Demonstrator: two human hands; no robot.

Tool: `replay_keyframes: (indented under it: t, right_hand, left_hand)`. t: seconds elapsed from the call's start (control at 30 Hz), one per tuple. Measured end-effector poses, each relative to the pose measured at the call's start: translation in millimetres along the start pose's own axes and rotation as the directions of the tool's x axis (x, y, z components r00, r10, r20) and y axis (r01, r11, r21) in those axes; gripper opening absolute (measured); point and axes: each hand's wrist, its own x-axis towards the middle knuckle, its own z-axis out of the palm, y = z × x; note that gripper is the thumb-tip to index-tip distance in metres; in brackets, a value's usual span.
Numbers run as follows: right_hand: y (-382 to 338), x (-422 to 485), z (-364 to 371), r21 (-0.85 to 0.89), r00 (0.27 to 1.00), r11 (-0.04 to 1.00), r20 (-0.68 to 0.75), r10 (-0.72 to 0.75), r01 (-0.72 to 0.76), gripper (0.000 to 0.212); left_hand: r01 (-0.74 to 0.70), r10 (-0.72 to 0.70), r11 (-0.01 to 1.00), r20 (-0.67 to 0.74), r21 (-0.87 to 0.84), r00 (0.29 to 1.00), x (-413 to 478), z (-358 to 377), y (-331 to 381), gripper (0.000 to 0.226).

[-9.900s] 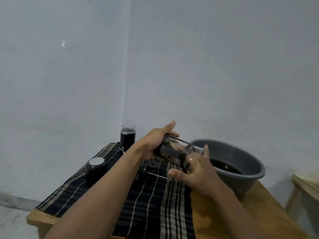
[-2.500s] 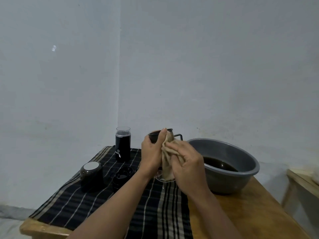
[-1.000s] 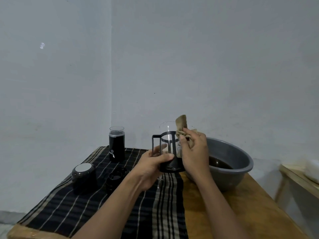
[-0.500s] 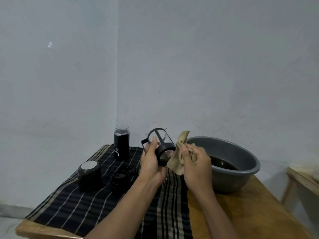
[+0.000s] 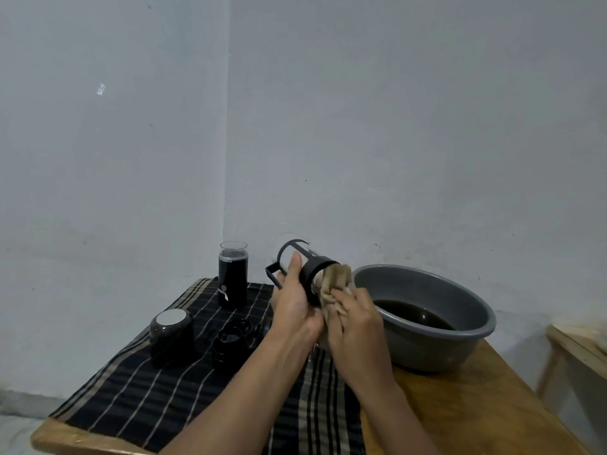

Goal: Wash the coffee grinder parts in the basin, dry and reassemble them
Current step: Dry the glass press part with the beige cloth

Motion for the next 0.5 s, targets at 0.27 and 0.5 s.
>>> replay_keyframes:
  t: [0.27,0.5]
  right_hand:
    - [2,6,-12,0.160,0.989,0.981,0.078,-0.123,0.109,0.022]
    - [0,-5,-7,0.181,0.984,0.976,-0.149,-0.097,0.124,0.025]
  left_hand:
    - [-0.217,0.212,0.951,0.046,0.222,0.976,-20,-7,-1,0.042]
    - [-0.458,0.383,0.730,0.252,0.507,0.889,-25,-6,13,0.038]
